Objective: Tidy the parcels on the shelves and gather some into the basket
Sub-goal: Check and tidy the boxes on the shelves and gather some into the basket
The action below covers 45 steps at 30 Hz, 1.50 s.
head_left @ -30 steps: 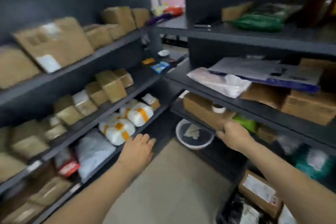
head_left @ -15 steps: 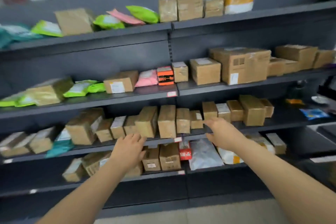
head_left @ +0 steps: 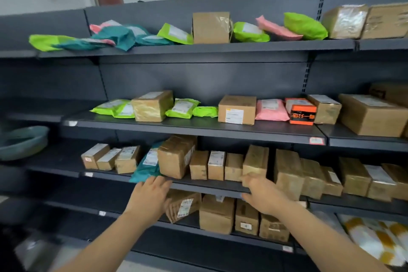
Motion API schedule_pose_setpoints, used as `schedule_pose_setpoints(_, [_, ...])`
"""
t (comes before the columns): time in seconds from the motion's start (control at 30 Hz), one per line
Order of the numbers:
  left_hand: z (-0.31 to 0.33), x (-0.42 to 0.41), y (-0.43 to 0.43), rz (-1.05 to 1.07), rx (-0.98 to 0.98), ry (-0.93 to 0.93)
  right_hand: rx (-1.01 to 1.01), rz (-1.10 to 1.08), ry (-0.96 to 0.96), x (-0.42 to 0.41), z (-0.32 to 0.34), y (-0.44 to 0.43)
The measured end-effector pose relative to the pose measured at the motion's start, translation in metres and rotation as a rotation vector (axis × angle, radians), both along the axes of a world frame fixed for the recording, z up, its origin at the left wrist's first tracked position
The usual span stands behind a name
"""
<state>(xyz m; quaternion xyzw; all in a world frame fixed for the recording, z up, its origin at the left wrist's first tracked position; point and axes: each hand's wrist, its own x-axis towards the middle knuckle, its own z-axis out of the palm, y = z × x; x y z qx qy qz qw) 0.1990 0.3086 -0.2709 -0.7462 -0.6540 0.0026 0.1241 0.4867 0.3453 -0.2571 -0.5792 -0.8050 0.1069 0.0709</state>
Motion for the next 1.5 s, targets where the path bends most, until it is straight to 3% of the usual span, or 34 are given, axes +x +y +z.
schedule_pose_setpoints(0.27, [-0.023, -0.077, 0.031, 0.141, -0.084, -0.003, -0.156, 0.134, 0.066, -0.099, -0.038, 0.058])
schedule_pose_setpoints(0.53, [-0.036, -0.134, 0.118, 0.249, -0.133, 0.041, -0.232, 0.161, 0.147, -0.164, -0.080, 0.173])
schedule_pose_setpoints(0.77, [-0.048, -0.162, 0.194, 0.234, -0.154, -0.024, -0.238, 0.101, 0.167, -0.208, -0.100, 0.269])
schedule_pose_setpoints(1.03, [-0.077, -0.209, 0.267, 0.110, -0.217, -0.072, -0.209, 0.021, 0.129, -0.262, -0.123, 0.313])
schedule_pose_setpoints(1.3, [-0.106, -0.251, 0.353, -0.141, -0.287, -0.226, -0.153, -0.146, -0.035, -0.301, -0.146, 0.340])
schedule_pose_setpoints(1.5, [-0.121, -0.234, 0.387, -0.133, -0.452, -0.664, -0.065, -0.216, 0.134, -0.306, -0.161, 0.321])
